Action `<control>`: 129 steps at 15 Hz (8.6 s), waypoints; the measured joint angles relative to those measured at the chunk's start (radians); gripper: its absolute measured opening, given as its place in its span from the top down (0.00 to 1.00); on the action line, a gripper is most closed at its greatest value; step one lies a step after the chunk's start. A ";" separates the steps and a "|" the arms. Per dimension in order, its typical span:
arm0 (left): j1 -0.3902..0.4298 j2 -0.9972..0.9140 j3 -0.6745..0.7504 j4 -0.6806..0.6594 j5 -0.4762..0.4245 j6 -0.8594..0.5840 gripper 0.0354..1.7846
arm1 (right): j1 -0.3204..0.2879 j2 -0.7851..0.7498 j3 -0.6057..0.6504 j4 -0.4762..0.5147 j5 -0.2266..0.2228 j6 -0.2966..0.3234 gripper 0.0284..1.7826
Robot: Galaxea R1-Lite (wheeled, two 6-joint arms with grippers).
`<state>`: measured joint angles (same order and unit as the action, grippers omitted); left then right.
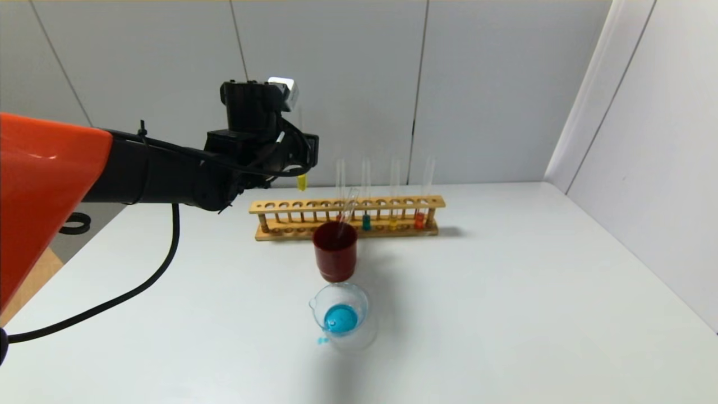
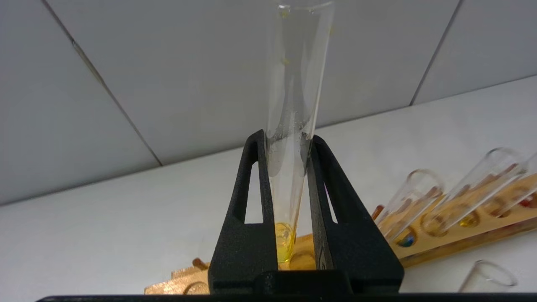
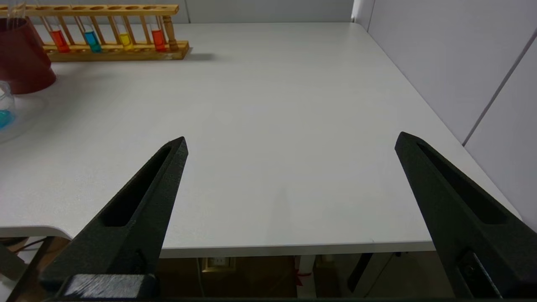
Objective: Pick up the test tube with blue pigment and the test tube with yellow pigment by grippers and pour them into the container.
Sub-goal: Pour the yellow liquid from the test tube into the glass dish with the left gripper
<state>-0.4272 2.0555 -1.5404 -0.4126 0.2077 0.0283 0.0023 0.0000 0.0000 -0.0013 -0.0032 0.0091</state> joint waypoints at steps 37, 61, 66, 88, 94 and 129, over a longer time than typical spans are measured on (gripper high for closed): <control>0.001 -0.828 0.936 0.017 0.000 0.243 0.87 | 0.000 0.000 0.000 0.000 0.000 0.000 0.03; -0.084 -0.570 0.953 -0.170 0.008 0.327 0.87 | 0.000 0.000 0.000 0.000 0.000 0.000 0.03; -0.077 -0.539 0.941 -0.227 -0.002 0.459 0.87 | 0.000 0.000 0.000 0.000 0.000 0.000 0.03; 0.254 -0.813 0.980 -0.005 -0.355 0.356 0.87 | 0.000 0.000 0.000 0.000 0.000 0.000 0.03; 0.365 -0.910 1.016 0.073 -0.641 0.377 0.87 | 0.000 0.000 0.000 0.000 0.000 0.000 0.03; -0.066 -0.534 0.985 -0.148 -0.226 0.686 0.87 | 0.000 0.000 0.000 0.000 0.000 0.000 0.03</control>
<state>-0.4936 1.5217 -0.5551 -0.5609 -0.0181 0.7147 0.0028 0.0000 0.0000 -0.0013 -0.0032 0.0091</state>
